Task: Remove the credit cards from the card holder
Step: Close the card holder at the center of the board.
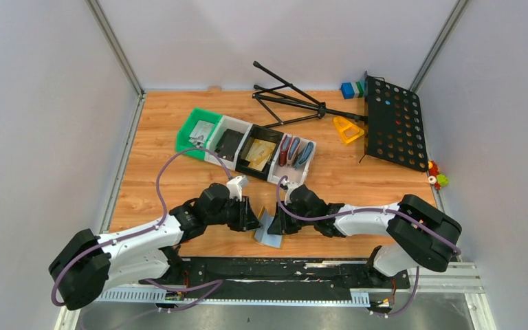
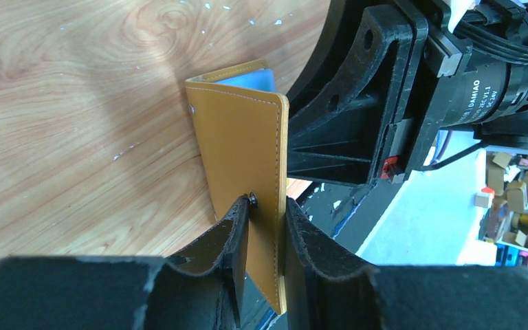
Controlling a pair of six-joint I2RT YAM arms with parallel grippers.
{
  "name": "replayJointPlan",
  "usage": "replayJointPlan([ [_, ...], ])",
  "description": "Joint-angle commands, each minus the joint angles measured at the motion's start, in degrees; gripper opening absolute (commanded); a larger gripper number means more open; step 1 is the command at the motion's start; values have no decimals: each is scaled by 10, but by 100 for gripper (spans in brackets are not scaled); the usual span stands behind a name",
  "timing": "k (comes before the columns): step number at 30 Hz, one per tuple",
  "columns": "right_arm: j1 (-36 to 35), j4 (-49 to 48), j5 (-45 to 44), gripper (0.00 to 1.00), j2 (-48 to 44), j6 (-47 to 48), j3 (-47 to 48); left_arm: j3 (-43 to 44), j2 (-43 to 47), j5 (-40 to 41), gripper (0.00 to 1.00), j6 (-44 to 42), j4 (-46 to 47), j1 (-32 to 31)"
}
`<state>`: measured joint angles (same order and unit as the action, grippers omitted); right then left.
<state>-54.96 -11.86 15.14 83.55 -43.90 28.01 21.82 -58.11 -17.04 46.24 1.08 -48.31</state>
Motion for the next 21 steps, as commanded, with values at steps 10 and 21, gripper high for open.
replayJointPlan([
  [10, -2, -25, -7, 28, 2, 0, 8, -2, -12, -44, 25, 24, 77, -2],
  [21, -1, -42, -29, 62, -87, -30, -40, -9, -4, -24, 28, 33, 69, -2],
])
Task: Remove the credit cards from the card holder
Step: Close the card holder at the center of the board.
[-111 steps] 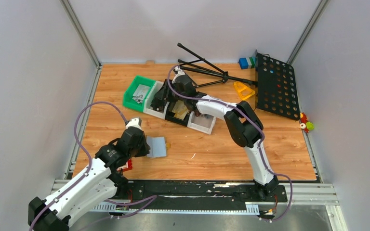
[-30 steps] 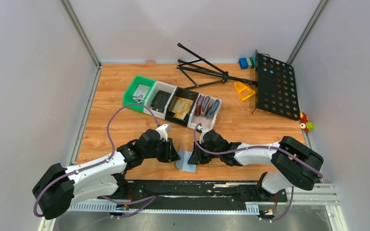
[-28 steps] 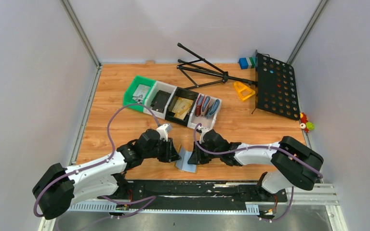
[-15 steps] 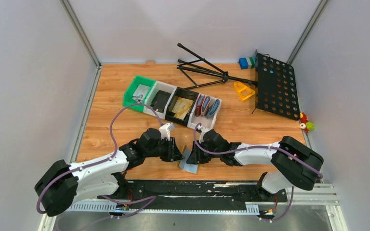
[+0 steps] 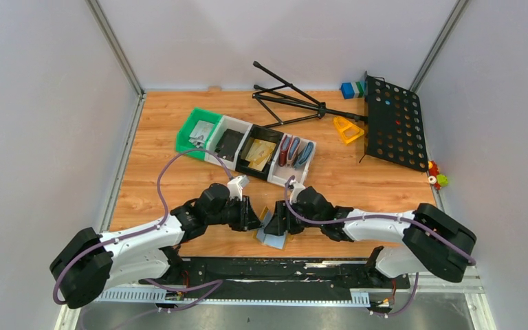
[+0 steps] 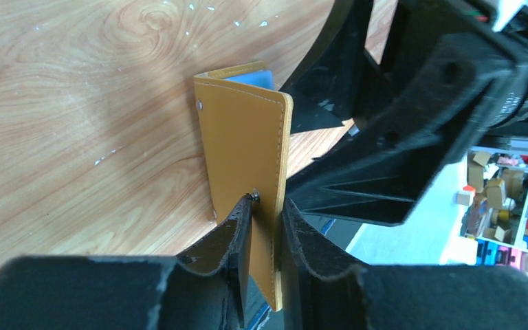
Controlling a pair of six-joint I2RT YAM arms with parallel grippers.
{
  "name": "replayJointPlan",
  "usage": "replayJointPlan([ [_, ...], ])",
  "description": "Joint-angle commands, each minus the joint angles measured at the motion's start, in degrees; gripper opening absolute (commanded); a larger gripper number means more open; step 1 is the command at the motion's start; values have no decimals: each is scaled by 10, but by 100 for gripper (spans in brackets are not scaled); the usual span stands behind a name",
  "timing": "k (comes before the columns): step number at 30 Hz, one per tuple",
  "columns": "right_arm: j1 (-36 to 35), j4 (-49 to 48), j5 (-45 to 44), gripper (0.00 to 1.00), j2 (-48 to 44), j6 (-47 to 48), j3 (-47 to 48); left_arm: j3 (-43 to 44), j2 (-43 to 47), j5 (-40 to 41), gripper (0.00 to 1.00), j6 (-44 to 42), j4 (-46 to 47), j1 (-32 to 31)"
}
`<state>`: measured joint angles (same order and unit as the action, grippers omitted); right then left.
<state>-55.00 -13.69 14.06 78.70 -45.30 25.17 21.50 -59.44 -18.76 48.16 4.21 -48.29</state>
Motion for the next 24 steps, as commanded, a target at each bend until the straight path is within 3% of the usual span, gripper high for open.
replayJointPlan([
  [1, -1, -27, -15, 66, -42, -21, -12, -5, 11, -7, 30, 14, 37, -2],
  [14, 11, -61, -34, 94, -87, -120, -47, -11, 30, -11, 31, 13, 21, -2],
  [24, 27, -122, -54, 95, -88, -239, -76, -10, 26, -17, 33, 0, 4, -2],
])
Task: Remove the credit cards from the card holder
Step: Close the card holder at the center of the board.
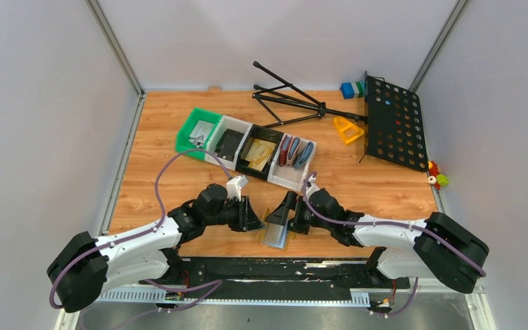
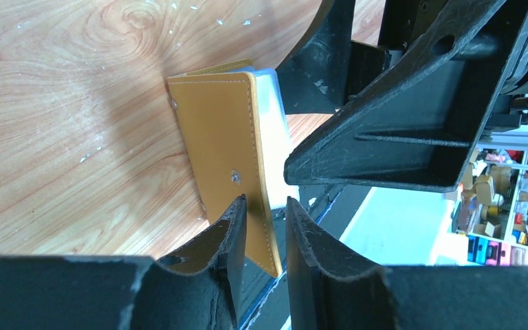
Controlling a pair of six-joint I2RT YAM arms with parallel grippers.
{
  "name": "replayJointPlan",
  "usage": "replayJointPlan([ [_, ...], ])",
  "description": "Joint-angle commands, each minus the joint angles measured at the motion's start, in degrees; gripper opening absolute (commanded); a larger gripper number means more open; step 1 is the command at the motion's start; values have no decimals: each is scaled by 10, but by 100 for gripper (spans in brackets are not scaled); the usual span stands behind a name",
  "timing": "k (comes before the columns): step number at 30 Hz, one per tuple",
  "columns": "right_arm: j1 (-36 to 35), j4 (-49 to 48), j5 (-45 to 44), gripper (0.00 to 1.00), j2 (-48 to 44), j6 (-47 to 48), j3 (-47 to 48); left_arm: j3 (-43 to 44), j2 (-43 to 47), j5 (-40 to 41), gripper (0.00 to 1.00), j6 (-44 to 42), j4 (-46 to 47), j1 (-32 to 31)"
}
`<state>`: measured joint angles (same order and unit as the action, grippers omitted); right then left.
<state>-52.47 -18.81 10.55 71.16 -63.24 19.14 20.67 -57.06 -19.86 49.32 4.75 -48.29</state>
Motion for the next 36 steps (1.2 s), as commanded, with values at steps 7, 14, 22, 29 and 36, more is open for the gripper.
replayJointPlan([
  [7, 1, -99, 23, 95, 42, -60, 11, 2, -4, -11, 17, -16, -1, -2],
  [14, 1, -142, 40, 84, 62, -73, 0, 7, -16, 7, 14, -21, -29, -2],
  [22, 1, -65, 29, 88, 5, -43, 12, 11, -38, 8, 29, -29, -40, -2],
  [29, 1, -71, 31, 61, -7, -44, 4, 5, -34, 5, 31, -24, -32, -2],
  [36, 1, -94, 36, 39, 9, -49, -4, 0, -25, -6, 35, -18, -22, -1],
])
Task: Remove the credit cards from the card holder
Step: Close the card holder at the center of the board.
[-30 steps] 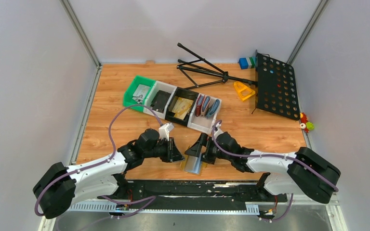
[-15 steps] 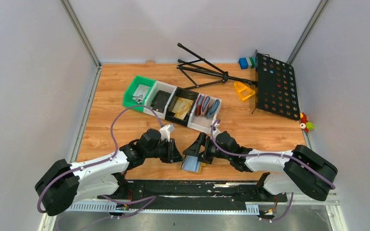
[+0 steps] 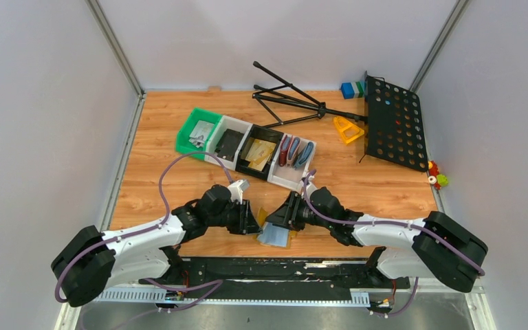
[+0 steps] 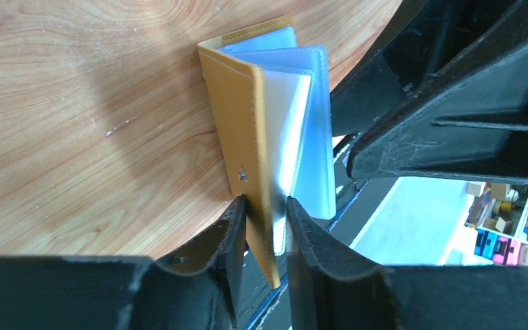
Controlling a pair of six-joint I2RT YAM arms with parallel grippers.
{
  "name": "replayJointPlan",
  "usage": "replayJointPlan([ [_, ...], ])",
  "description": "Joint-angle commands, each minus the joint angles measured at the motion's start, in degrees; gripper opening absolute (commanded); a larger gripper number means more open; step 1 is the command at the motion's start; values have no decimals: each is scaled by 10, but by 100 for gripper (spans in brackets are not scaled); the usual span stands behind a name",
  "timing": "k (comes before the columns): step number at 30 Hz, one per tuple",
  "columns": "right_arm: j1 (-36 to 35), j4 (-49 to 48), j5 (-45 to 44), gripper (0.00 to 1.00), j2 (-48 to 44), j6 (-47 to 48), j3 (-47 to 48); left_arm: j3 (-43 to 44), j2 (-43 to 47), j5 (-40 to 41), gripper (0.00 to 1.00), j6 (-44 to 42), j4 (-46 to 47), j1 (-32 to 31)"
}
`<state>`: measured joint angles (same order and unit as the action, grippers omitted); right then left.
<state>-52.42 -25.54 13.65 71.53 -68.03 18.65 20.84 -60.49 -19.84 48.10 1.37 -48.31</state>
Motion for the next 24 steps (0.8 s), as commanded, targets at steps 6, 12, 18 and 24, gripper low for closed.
replayJointPlan([
  [6, 1, -45, 11, 22, 21, -2, -1, -9, 19, -10, 36, 2, 25, -2],
  [12, 0, -53, 18, 14, 38, 2, -1, -10, 3, -14, 29, 2, 30, -2],
  [18, 0, -24, 25, 11, 46, 17, 5, -9, -7, -13, 27, 2, 33, -2],
  [24, 0, -33, 32, 6, 64, 24, 1, -8, -16, -17, 27, 2, 37, -2],
])
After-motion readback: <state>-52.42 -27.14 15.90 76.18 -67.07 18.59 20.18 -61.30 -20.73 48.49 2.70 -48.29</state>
